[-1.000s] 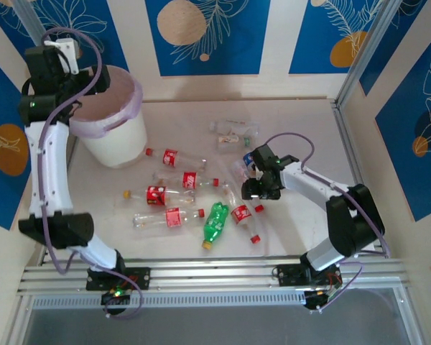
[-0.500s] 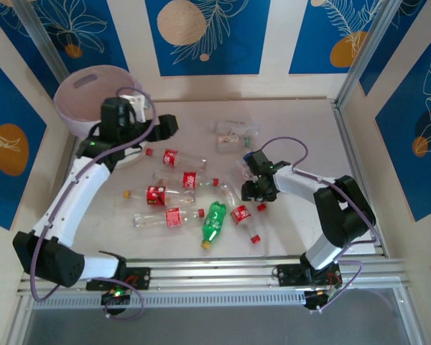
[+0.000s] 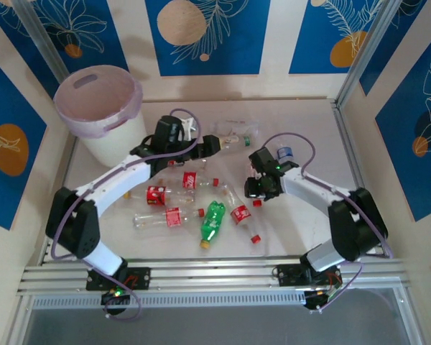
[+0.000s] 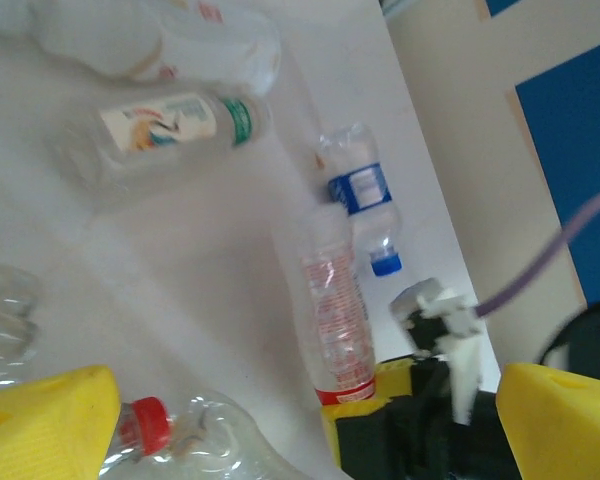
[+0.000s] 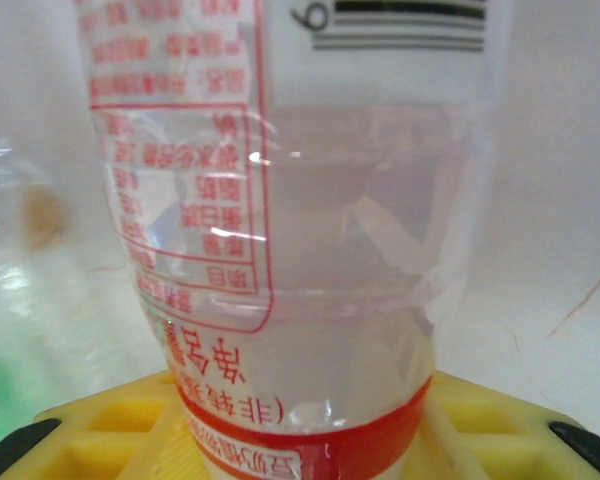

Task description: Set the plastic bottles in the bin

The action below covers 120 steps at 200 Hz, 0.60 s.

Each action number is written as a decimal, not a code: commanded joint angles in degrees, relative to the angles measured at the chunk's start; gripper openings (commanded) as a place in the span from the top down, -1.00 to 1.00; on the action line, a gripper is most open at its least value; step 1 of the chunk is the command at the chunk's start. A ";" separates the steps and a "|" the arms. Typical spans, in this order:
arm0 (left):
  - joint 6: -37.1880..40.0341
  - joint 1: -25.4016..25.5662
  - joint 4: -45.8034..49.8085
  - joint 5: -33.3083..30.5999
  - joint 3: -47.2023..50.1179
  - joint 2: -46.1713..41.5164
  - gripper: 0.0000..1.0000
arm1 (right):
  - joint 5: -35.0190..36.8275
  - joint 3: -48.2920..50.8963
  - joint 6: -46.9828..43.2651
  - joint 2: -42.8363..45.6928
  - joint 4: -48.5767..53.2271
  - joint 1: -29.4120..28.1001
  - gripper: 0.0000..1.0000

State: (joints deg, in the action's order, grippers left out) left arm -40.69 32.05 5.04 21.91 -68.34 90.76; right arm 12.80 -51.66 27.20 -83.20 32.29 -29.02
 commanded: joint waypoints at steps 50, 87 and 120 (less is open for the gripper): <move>-10.20 6.78 -16.99 7.22 1.27 5.36 -1.00 | -29.58 -4.21 -4.68 8.56 -5.30 6.33 0.16; -13.47 7.91 -21.28 7.62 1.76 8.46 -0.95 | -34.79 -4.27 -5.56 8.40 -8.55 6.26 0.16; -14.54 8.03 -22.95 6.92 1.06 9.95 -0.79 | -37.09 -2.80 -5.14 9.70 -11.81 6.08 0.15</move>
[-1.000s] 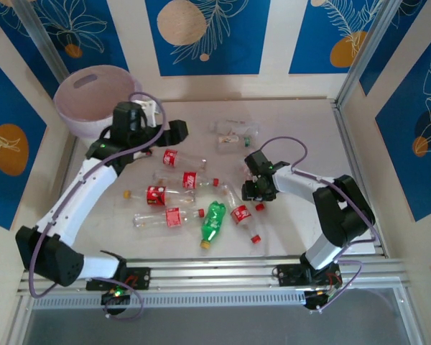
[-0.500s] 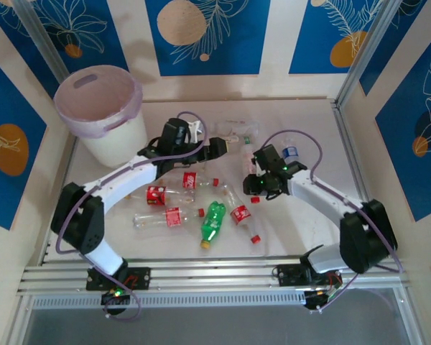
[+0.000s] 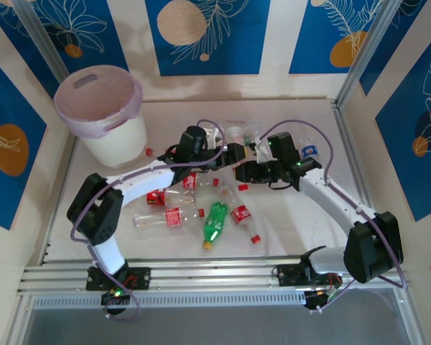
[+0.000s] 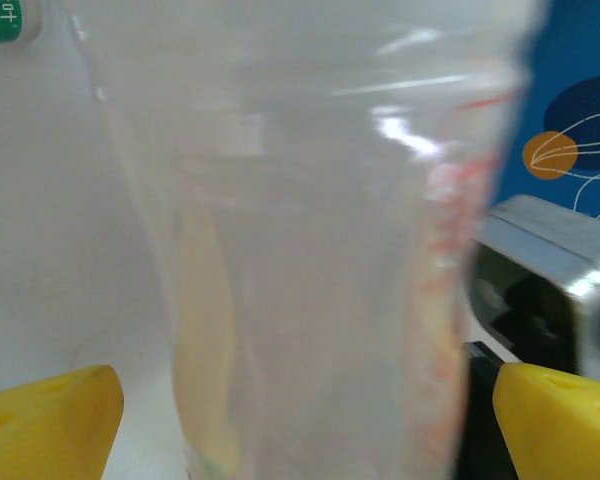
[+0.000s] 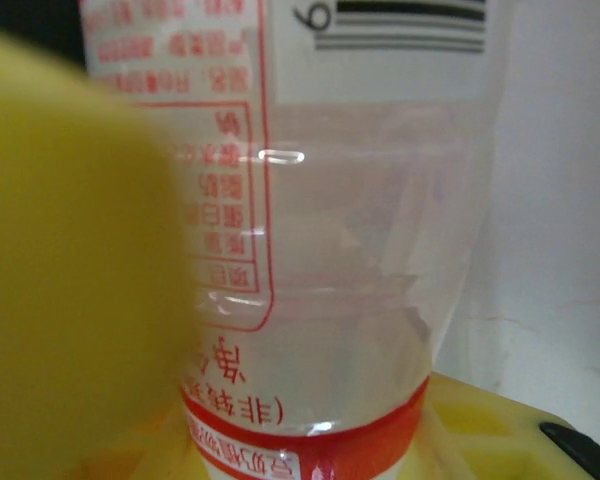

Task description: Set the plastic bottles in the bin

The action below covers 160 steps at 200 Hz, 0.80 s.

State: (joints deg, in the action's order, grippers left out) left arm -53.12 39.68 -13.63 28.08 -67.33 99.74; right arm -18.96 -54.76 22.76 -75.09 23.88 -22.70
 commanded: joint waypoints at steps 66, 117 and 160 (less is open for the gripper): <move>-2.01 0.34 -3.84 0.49 -1.77 1.78 0.03 | -6.61 -0.34 -0.52 1.68 -2.78 0.78 -0.16; 3.82 -1.53 3.64 -0.08 -8.33 1.67 0.07 | -5.24 -1.72 -3.44 7.59 6.29 6.58 -0.75; 12.98 -5.79 15.23 -0.80 -19.24 0.00 0.08 | 7.59 -5.55 -5.30 10.98 17.71 13.91 -0.74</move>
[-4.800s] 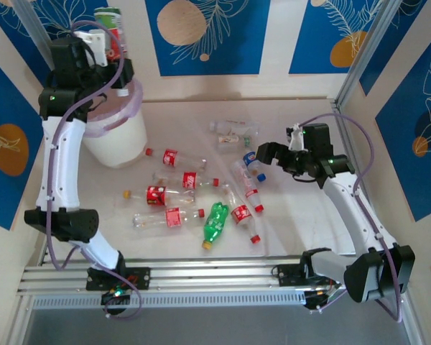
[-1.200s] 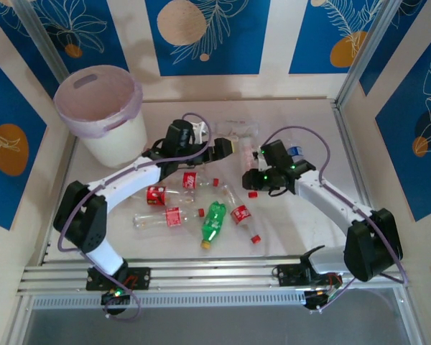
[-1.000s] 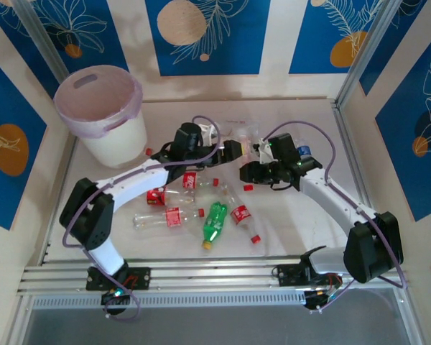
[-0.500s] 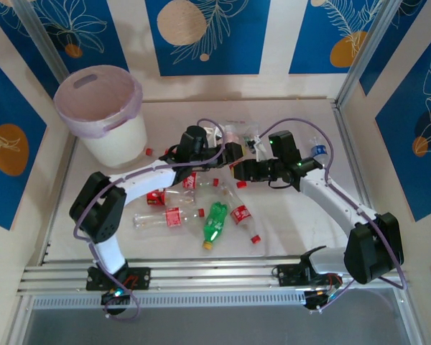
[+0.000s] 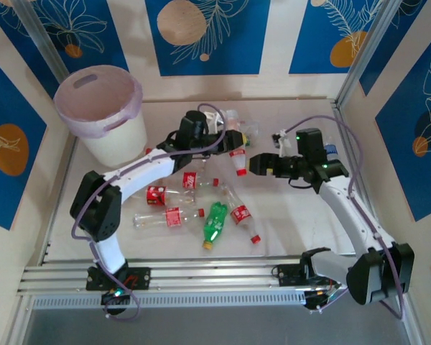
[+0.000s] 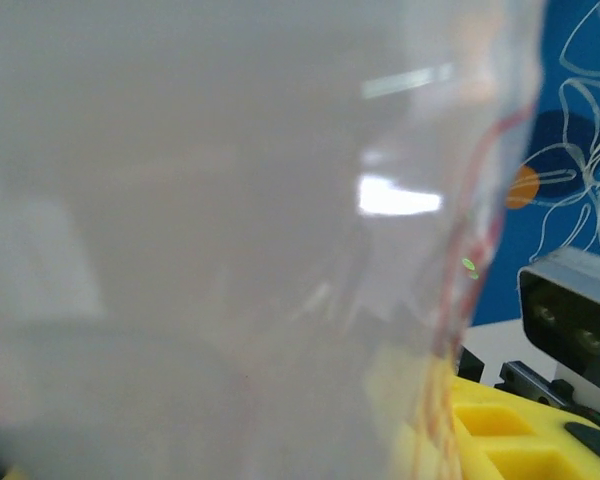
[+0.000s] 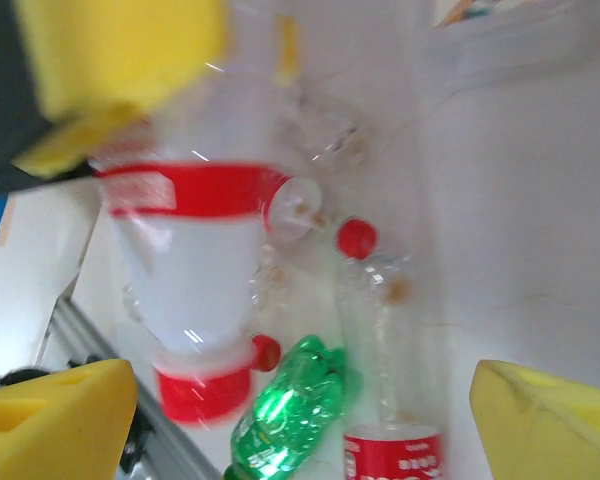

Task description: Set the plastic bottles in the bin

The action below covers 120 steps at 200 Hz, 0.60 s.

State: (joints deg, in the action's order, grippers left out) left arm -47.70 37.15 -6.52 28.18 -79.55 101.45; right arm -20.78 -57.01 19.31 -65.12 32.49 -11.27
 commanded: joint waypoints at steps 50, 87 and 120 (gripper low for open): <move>19.87 -13.17 26.22 -3.87 -24.86 -4.55 0.20 | 22.34 -9.77 0.64 -3.91 12.23 11.97 -0.68; 27.69 -24.44 36.85 -9.43 -36.10 -5.24 0.23 | 20.72 -7.81 2.21 -4.82 9.25 12.93 -0.66; 28.22 -35.20 35.38 -16.53 -38.19 -5.23 0.29 | 27.85 -9.72 1.72 -5.67 9.97 15.85 -0.66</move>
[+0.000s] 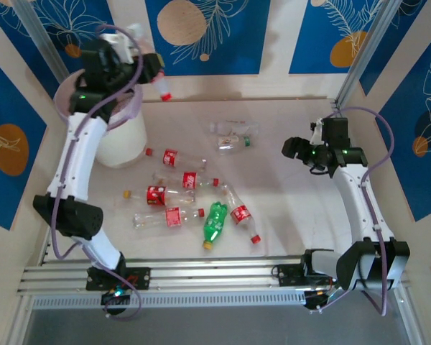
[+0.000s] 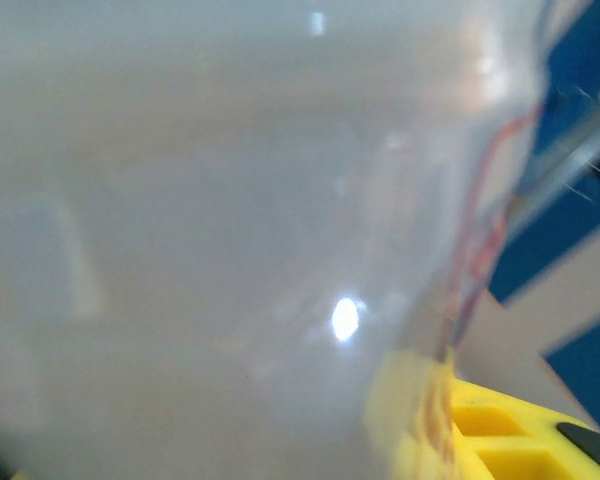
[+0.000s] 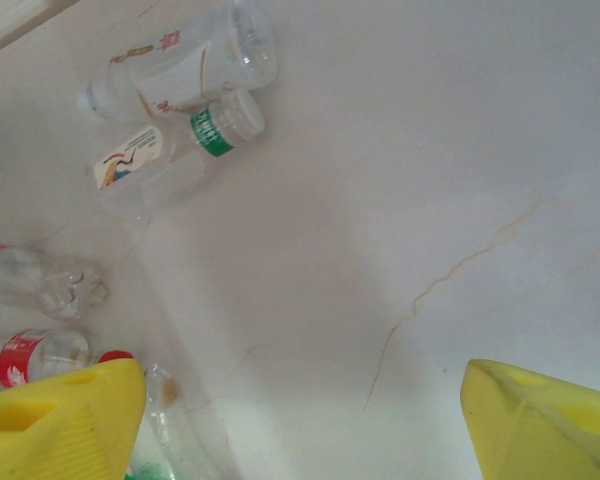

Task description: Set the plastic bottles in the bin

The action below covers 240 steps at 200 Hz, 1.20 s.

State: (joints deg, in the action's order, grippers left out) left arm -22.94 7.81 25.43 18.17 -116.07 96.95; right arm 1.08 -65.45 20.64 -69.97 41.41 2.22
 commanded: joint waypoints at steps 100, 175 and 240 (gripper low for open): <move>12.76 -15.97 11.91 -12.21 -9.61 14.32 0.25 | 9.45 -7.73 -1.66 -12.44 -0.42 16.42 -0.65; 13.81 -15.53 7.23 -11.49 5.17 13.11 0.18 | 8.83 -13.38 -6.55 -28.92 -3.06 20.55 -0.73; 13.89 -15.52 4.59 -10.69 13.18 14.56 0.03 | 5.21 -17.35 -7.18 -38.64 -3.71 20.02 -0.72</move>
State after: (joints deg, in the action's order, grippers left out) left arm -9.93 -7.97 32.64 6.94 -104.60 112.14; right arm 8.47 -80.20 14.52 -106.34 38.13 22.79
